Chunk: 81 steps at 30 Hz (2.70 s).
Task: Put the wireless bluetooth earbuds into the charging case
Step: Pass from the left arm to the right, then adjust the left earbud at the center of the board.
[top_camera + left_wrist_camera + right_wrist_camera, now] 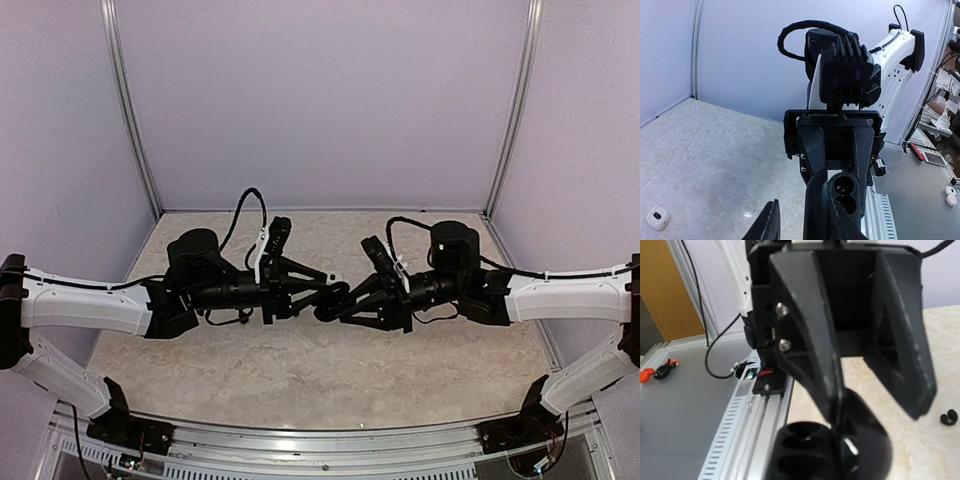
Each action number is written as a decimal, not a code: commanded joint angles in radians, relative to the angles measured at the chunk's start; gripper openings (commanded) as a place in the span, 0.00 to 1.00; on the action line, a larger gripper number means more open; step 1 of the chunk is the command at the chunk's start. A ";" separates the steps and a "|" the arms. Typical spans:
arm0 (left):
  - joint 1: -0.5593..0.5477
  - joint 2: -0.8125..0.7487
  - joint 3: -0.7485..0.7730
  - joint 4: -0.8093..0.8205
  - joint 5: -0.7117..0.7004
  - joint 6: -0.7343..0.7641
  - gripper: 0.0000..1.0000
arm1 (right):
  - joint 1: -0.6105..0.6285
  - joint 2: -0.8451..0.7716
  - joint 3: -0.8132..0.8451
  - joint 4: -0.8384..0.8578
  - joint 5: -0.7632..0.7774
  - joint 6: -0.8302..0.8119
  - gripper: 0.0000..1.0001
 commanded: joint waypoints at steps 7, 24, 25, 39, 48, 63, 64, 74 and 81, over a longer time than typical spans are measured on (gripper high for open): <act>0.077 -0.096 -0.073 0.035 0.026 -0.073 0.46 | -0.038 -0.005 -0.039 0.053 0.021 0.060 0.09; 0.295 -0.191 -0.213 -0.368 -0.454 -0.260 0.43 | -0.127 -0.013 -0.079 0.103 -0.031 0.102 0.09; 0.290 -0.183 -0.207 -0.392 -0.467 -0.264 0.42 | -0.128 -0.011 -0.079 0.102 -0.032 0.102 0.09; 0.298 0.255 0.137 -0.488 -0.216 -0.050 0.37 | -0.130 -0.021 -0.080 0.078 -0.019 0.101 0.09; 0.337 0.452 0.280 -0.584 -0.294 0.013 0.27 | -0.129 -0.053 -0.090 0.059 -0.001 0.092 0.09; 0.226 0.584 0.367 -0.726 -0.374 -0.007 0.18 | -0.130 -0.059 -0.091 0.054 -0.001 0.091 0.09; 0.219 0.585 0.365 -0.731 -0.373 -0.011 0.18 | -0.130 -0.058 -0.092 0.054 -0.002 0.092 0.10; 0.202 0.524 0.313 -0.756 -0.266 -0.088 0.15 | -0.130 -0.065 -0.093 0.039 0.001 0.083 0.10; 0.223 0.449 0.292 -0.770 -0.157 -0.108 0.15 | -0.130 -0.070 -0.096 0.033 0.004 0.079 0.10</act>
